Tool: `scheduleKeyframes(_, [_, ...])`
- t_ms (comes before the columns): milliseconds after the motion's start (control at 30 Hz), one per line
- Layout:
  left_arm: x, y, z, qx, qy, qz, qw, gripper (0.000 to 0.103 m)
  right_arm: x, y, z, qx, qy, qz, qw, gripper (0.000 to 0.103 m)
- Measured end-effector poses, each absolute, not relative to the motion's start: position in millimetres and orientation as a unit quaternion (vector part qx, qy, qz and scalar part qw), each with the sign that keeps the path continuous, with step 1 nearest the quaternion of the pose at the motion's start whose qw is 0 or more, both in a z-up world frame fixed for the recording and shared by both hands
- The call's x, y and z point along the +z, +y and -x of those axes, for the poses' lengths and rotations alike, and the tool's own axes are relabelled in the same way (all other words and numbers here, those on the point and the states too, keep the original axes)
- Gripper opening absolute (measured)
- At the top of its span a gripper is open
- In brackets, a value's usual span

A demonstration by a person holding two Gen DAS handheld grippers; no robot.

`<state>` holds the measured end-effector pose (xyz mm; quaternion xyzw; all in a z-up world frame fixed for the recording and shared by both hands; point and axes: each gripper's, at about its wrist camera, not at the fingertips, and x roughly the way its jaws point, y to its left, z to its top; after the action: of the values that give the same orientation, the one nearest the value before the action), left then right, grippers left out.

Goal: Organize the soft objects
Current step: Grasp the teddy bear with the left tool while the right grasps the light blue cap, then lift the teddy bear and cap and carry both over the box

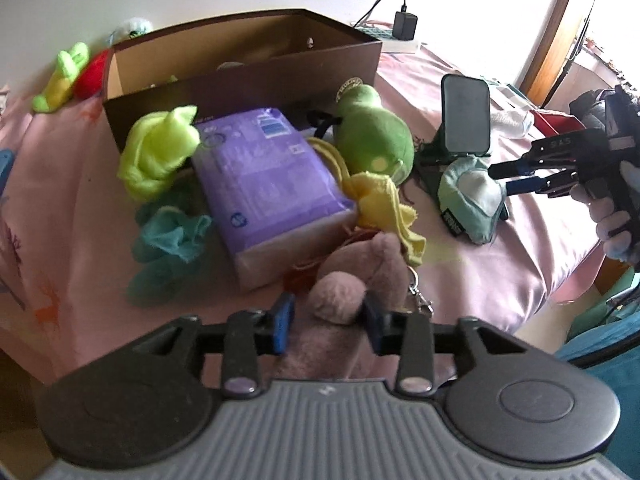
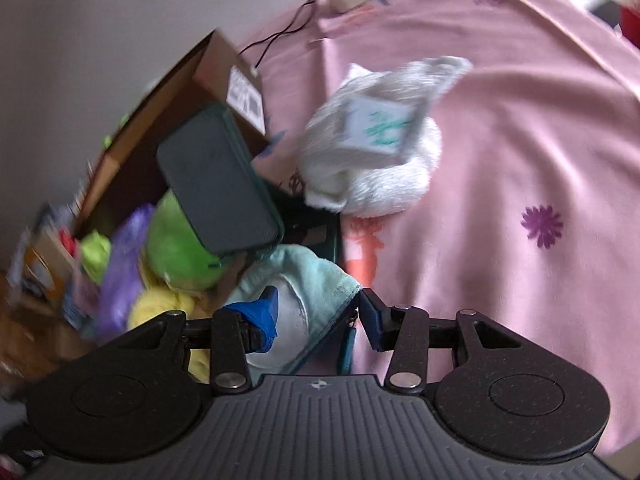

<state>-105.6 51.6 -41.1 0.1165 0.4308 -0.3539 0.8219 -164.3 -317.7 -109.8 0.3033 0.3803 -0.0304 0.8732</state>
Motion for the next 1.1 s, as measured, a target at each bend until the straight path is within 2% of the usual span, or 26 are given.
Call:
scheduleKeyframes(33, [-43.7, 51.8, 106.3, -0.352, 0.431, -0.116, 0.823, 0.060, -109.9, -310.3, 162.6, -0.033, 0.382, -0.278, 0.880, 0.030])
scheduleKeyframes(100, [-49.5, 50.3, 106.9, -0.354, 0.434, -0.118, 0.820, 0.071, -112.3, -300.1, 159.6, -0.031, 0.387, -0.240, 0.890, 0.030])
scheduleKeyframes(267, [-63.9, 46.8, 109.2, -0.365, 0.445, -0.124, 0.808, 0.084, -115.2, -274.2, 155.4, -0.030, 0.388, -0.133, 0.912, 0.031])
scheduleKeyframes(300, [-66.9, 46.2, 108.9, -0.364, 0.446, -0.129, 0.808, 0.093, -115.1, -270.4, 157.6, -0.031, 0.386, -0.118, 0.914, 0.031])
scheduleKeyframes(333, [-70.5, 45.5, 108.7, -0.363, 0.444, -0.136, 0.808, 0.098, -114.9, -269.0, 158.3, -0.034, 0.384, -0.115, 0.915, 0.031])
scheduleKeyframes(400, [-79.0, 42.1, 106.9, -0.357, 0.448, -0.151, 0.806, 0.098, -116.0, -273.4, 157.2, -0.034, 0.383, -0.130, 0.914, 0.027])
scheduleKeyframes(467, [-85.4, 41.5, 106.7, -0.357, 0.454, -0.156, 0.801, 0.095, -116.0, -281.2, 160.8, -0.037, 0.379, -0.155, 0.912, 0.023])
scheduleKeyframes(533, [-89.0, 39.9, 108.2, -0.359, 0.456, -0.164, 0.798, 0.078, -116.9, -288.8, 166.1, -0.041, 0.372, -0.192, 0.907, 0.016])
scheduleKeyframes(567, [-90.5, 38.9, 108.9, -0.363, 0.460, -0.164, 0.794, 0.073, -117.5, -294.8, 168.3, -0.043, 0.368, -0.215, 0.904, 0.009])
scheduleKeyframes(600, [-91.7, 37.8, 109.6, -0.370, 0.465, -0.160, 0.788, 0.061, -117.1, -299.2, 169.9, -0.043, 0.362, -0.233, 0.901, 0.005])
scheduleKeyframes(633, [-92.2, 36.0, 110.7, -0.374, 0.469, -0.159, 0.784, 0.054, -117.2, -303.5, 172.1, -0.043, 0.358, -0.250, 0.899, 0.003])
scheduleKeyframes(667, [-91.8, 33.0, 113.9, -0.372, 0.462, -0.167, 0.788, 0.053, -117.4, -305.3, 173.5, -0.042, 0.355, -0.259, 0.897, 0.000])
scheduleKeyframes(833, [-87.2, 26.5, 120.5, -0.369, 0.445, -0.188, 0.794, 0.040, -117.9, -300.9, 177.9, -0.009, 0.353, -0.291, 0.889, 0.000])
scheduleKeyframes(1100, [-42.7, 57.4, 109.0, -0.375, 0.438, -0.109, 0.810, 0.040, -110.8, -292.0, 176.8, 0.054, 0.342, -0.314, 0.884, 0.000])
